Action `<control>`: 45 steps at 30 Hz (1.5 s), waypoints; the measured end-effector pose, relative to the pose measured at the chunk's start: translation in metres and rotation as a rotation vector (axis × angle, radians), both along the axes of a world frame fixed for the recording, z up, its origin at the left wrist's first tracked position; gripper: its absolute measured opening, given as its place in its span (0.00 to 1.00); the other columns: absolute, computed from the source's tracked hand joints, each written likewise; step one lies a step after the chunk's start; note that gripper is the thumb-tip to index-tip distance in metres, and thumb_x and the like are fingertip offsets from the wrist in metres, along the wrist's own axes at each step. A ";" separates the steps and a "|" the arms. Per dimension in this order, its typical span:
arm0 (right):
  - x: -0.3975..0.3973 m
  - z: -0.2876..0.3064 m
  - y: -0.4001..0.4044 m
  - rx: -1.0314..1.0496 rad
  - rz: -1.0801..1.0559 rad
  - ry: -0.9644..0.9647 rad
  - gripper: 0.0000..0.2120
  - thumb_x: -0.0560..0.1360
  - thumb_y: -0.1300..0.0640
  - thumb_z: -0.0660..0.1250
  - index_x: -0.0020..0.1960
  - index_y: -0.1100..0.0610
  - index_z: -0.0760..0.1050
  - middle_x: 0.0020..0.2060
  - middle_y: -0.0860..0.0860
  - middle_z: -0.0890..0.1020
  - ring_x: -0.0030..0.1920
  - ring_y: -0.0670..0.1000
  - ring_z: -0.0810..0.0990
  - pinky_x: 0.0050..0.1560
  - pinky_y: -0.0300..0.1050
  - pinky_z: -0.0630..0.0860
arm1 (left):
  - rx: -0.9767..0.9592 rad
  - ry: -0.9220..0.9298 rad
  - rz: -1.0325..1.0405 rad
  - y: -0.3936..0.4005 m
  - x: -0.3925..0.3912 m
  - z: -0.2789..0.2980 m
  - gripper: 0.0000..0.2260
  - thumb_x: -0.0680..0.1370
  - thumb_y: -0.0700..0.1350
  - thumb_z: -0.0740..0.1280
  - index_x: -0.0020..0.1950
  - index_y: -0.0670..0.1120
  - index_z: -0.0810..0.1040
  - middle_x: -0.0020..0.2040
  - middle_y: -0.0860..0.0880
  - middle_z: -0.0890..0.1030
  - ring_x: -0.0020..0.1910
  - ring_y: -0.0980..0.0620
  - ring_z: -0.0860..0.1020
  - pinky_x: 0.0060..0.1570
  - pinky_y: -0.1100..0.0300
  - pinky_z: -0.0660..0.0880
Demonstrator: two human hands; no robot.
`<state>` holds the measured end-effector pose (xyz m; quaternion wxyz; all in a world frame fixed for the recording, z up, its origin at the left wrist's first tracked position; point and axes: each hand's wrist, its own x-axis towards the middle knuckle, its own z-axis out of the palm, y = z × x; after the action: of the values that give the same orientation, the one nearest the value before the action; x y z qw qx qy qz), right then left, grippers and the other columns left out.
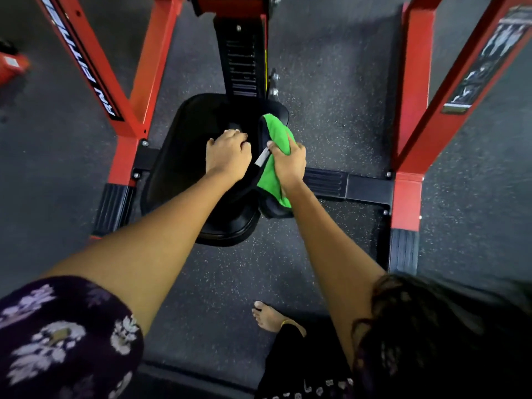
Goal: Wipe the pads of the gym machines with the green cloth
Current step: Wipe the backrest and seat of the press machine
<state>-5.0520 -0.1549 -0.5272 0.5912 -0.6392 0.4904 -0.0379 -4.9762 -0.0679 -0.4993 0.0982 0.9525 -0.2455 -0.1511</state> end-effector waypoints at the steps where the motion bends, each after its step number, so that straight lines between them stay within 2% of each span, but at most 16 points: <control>1: -0.003 0.002 0.006 0.010 -0.025 -0.001 0.25 0.75 0.47 0.67 0.69 0.57 0.70 0.64 0.58 0.71 0.62 0.58 0.72 0.65 0.48 0.66 | 0.008 -0.006 -0.003 -0.005 0.005 0.003 0.15 0.80 0.42 0.56 0.62 0.42 0.76 0.65 0.44 0.74 0.64 0.43 0.72 0.63 0.51 0.63; 3: -0.018 0.002 0.023 0.028 -0.059 -0.009 0.26 0.75 0.46 0.67 0.69 0.56 0.70 0.65 0.57 0.71 0.63 0.58 0.71 0.66 0.49 0.65 | 0.043 -0.055 -0.023 -0.012 0.011 0.005 0.13 0.79 0.42 0.57 0.57 0.41 0.77 0.60 0.42 0.75 0.58 0.40 0.74 0.57 0.51 0.66; 5: -0.032 0.001 0.035 0.049 -0.065 -0.031 0.25 0.75 0.47 0.67 0.69 0.56 0.70 0.65 0.55 0.72 0.64 0.56 0.71 0.63 0.41 0.63 | 0.046 -0.140 -0.031 -0.013 0.009 0.000 0.10 0.78 0.41 0.58 0.55 0.42 0.76 0.58 0.41 0.75 0.56 0.39 0.72 0.55 0.49 0.65; 7: -0.026 -0.002 0.030 -0.012 -0.047 -0.028 0.23 0.76 0.48 0.67 0.68 0.56 0.72 0.62 0.57 0.73 0.62 0.55 0.72 0.58 0.39 0.63 | 0.032 -0.203 -0.015 -0.014 0.007 -0.007 0.10 0.78 0.43 0.58 0.56 0.43 0.75 0.58 0.41 0.74 0.58 0.39 0.70 0.59 0.49 0.63; 9: -0.005 -0.008 0.009 -0.085 -0.035 0.016 0.22 0.75 0.49 0.67 0.67 0.55 0.73 0.60 0.58 0.74 0.59 0.56 0.74 0.59 0.42 0.65 | 0.042 -0.212 -0.012 -0.015 0.010 -0.013 0.12 0.79 0.46 0.58 0.60 0.44 0.72 0.62 0.42 0.72 0.63 0.41 0.69 0.67 0.49 0.58; 12: 0.026 -0.016 -0.023 -0.090 -0.031 0.036 0.21 0.75 0.48 0.67 0.66 0.53 0.75 0.55 0.56 0.78 0.56 0.55 0.77 0.56 0.42 0.69 | 0.055 -0.116 0.003 -0.014 0.015 -0.017 0.21 0.80 0.49 0.57 0.72 0.47 0.63 0.75 0.42 0.60 0.75 0.44 0.56 0.73 0.47 0.46; 14: 0.042 -0.024 -0.041 -0.030 -0.046 0.037 0.21 0.74 0.47 0.68 0.65 0.53 0.76 0.53 0.55 0.80 0.55 0.55 0.79 0.58 0.44 0.73 | 0.101 -0.061 0.015 -0.015 0.016 -0.019 0.25 0.81 0.51 0.55 0.77 0.47 0.55 0.78 0.42 0.50 0.77 0.44 0.47 0.73 0.46 0.43; 16: 0.047 -0.027 -0.049 0.006 -0.059 0.043 0.21 0.73 0.47 0.68 0.64 0.54 0.76 0.54 0.55 0.80 0.55 0.55 0.79 0.60 0.49 0.73 | 0.149 -0.017 0.015 -0.015 0.016 -0.019 0.25 0.82 0.52 0.53 0.77 0.48 0.52 0.78 0.43 0.47 0.77 0.45 0.45 0.73 0.45 0.42; 18: 0.041 -0.022 -0.039 0.008 -0.064 0.034 0.23 0.74 0.46 0.68 0.66 0.54 0.74 0.56 0.54 0.78 0.56 0.54 0.77 0.61 0.50 0.72 | 0.180 0.023 0.010 -0.016 0.017 -0.015 0.24 0.82 0.52 0.51 0.77 0.49 0.52 0.78 0.44 0.47 0.77 0.45 0.44 0.73 0.44 0.42; 22: 0.007 -0.022 -0.012 0.078 -0.048 0.007 0.28 0.74 0.46 0.68 0.72 0.52 0.67 0.62 0.53 0.73 0.61 0.51 0.72 0.63 0.43 0.68 | 0.201 0.036 0.005 -0.015 0.016 -0.015 0.23 0.83 0.53 0.49 0.77 0.49 0.52 0.78 0.45 0.49 0.77 0.46 0.45 0.73 0.43 0.42; 27: 0.053 -0.024 -0.049 -0.048 -0.014 0.061 0.22 0.74 0.48 0.67 0.68 0.49 0.72 0.56 0.53 0.79 0.56 0.52 0.78 0.58 0.44 0.72 | 0.204 0.038 -0.005 -0.016 0.018 -0.014 0.23 0.83 0.52 0.50 0.77 0.49 0.53 0.78 0.44 0.50 0.77 0.45 0.46 0.73 0.42 0.43; 31: 0.075 -0.030 -0.079 0.036 0.051 0.054 0.19 0.74 0.49 0.68 0.64 0.53 0.76 0.50 0.49 0.81 0.51 0.50 0.79 0.59 0.46 0.74 | 0.213 0.028 -0.026 -0.014 0.016 -0.013 0.23 0.83 0.52 0.49 0.77 0.48 0.52 0.78 0.43 0.50 0.77 0.44 0.46 0.73 0.42 0.44; 35: 0.045 -0.037 -0.057 -0.025 0.157 0.067 0.30 0.74 0.44 0.66 0.73 0.51 0.64 0.66 0.55 0.70 0.66 0.58 0.69 0.69 0.53 0.64 | 0.207 0.028 0.000 -0.015 0.015 -0.014 0.23 0.83 0.53 0.50 0.77 0.49 0.53 0.78 0.44 0.50 0.77 0.45 0.46 0.73 0.42 0.44; 37: 0.025 -0.040 -0.042 -0.021 0.129 0.060 0.31 0.76 0.45 0.66 0.75 0.50 0.60 0.69 0.57 0.66 0.68 0.59 0.67 0.70 0.53 0.61 | 0.210 0.028 0.003 -0.016 0.015 -0.014 0.23 0.83 0.53 0.49 0.77 0.49 0.53 0.78 0.44 0.50 0.77 0.45 0.46 0.73 0.42 0.43; 41: 0.051 -0.043 -0.056 -0.150 0.119 0.116 0.25 0.76 0.46 0.64 0.72 0.49 0.67 0.63 0.57 0.73 0.62 0.61 0.72 0.64 0.53 0.68 | 0.216 0.026 -0.001 -0.016 0.015 -0.013 0.24 0.83 0.53 0.49 0.78 0.49 0.52 0.78 0.44 0.50 0.77 0.45 0.46 0.73 0.42 0.44; 45: 0.104 -0.039 -0.096 -0.239 0.345 0.264 0.20 0.75 0.44 0.63 0.65 0.49 0.72 0.61 0.56 0.75 0.63 0.61 0.73 0.59 0.52 0.71 | 0.213 0.044 -0.018 -0.014 0.015 -0.014 0.23 0.83 0.53 0.47 0.78 0.49 0.50 0.78 0.44 0.48 0.77 0.45 0.44 0.73 0.43 0.42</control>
<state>-4.9476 -0.2507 -0.5662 0.4398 -0.7782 0.4392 0.0897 -4.9612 -0.0822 -0.5130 0.0005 0.9518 -0.2343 -0.1981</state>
